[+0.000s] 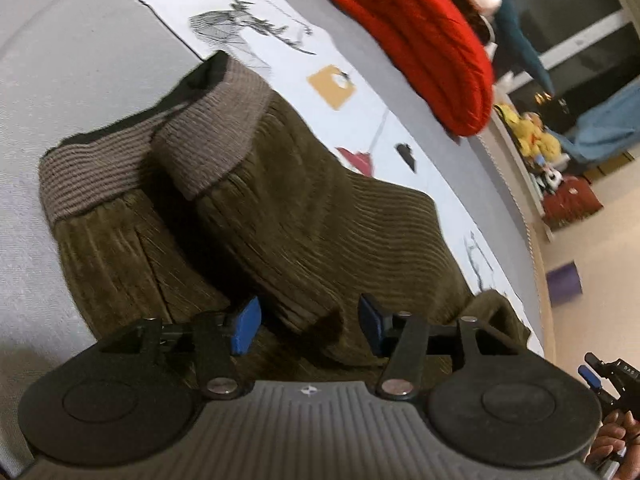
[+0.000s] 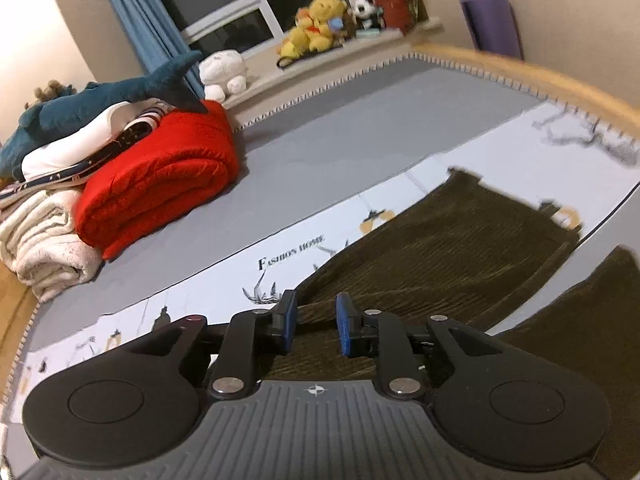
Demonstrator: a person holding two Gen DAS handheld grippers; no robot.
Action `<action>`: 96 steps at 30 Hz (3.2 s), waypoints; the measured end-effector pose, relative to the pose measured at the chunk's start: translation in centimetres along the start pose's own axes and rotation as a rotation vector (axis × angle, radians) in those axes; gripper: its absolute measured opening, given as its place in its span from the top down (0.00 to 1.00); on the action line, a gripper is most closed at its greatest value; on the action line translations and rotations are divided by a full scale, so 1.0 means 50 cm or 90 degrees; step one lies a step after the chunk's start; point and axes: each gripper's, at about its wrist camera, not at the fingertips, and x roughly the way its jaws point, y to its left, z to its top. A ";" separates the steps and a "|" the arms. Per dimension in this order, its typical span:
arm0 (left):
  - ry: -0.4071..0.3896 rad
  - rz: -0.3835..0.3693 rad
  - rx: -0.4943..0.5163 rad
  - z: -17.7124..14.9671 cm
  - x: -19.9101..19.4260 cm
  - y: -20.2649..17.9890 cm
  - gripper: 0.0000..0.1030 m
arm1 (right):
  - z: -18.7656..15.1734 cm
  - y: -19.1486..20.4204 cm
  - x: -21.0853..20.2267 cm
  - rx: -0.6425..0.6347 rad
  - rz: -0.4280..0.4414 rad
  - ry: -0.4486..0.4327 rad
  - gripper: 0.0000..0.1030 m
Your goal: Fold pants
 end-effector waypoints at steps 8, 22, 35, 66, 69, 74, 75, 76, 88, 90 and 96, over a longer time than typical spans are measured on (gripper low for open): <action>-0.036 0.053 -0.006 0.033 0.019 0.009 0.69 | 0.057 -0.039 0.209 0.062 -0.021 0.063 0.61; -0.075 0.107 0.084 0.017 0.026 -0.017 0.88 | 0.087 -0.036 0.533 0.117 -0.147 0.152 0.59; -0.069 0.097 0.089 0.030 0.016 -0.023 0.91 | 0.137 0.014 0.403 0.002 -0.207 0.125 0.93; -0.105 0.152 0.017 0.017 -0.066 0.030 0.67 | -0.148 -0.264 -0.159 -0.132 -0.134 0.051 0.77; -0.103 0.170 0.040 0.015 -0.050 0.024 0.67 | -0.148 -0.228 -0.110 -0.204 -0.136 0.065 0.62; -0.089 0.203 0.088 0.020 -0.028 0.003 0.70 | -0.172 -0.165 -0.014 -0.365 -0.171 0.100 0.50; -0.084 0.211 0.102 0.021 -0.024 -0.004 0.74 | -0.179 -0.156 0.001 -0.392 -0.180 0.108 0.50; -0.075 0.221 0.123 0.024 -0.022 -0.014 0.75 | -0.186 -0.150 0.022 -0.421 -0.192 0.120 0.50; -0.105 0.228 0.462 0.050 -0.076 -0.136 0.90 | -0.049 -0.241 -0.081 -0.080 -0.284 -0.155 0.93; -0.055 0.228 0.428 0.047 -0.072 -0.106 0.90 | -0.048 -0.328 -0.142 0.073 -0.308 -0.164 0.93; 0.048 0.239 0.408 0.035 -0.050 -0.083 0.90 | -0.148 -0.535 -0.162 0.356 -0.314 0.047 0.93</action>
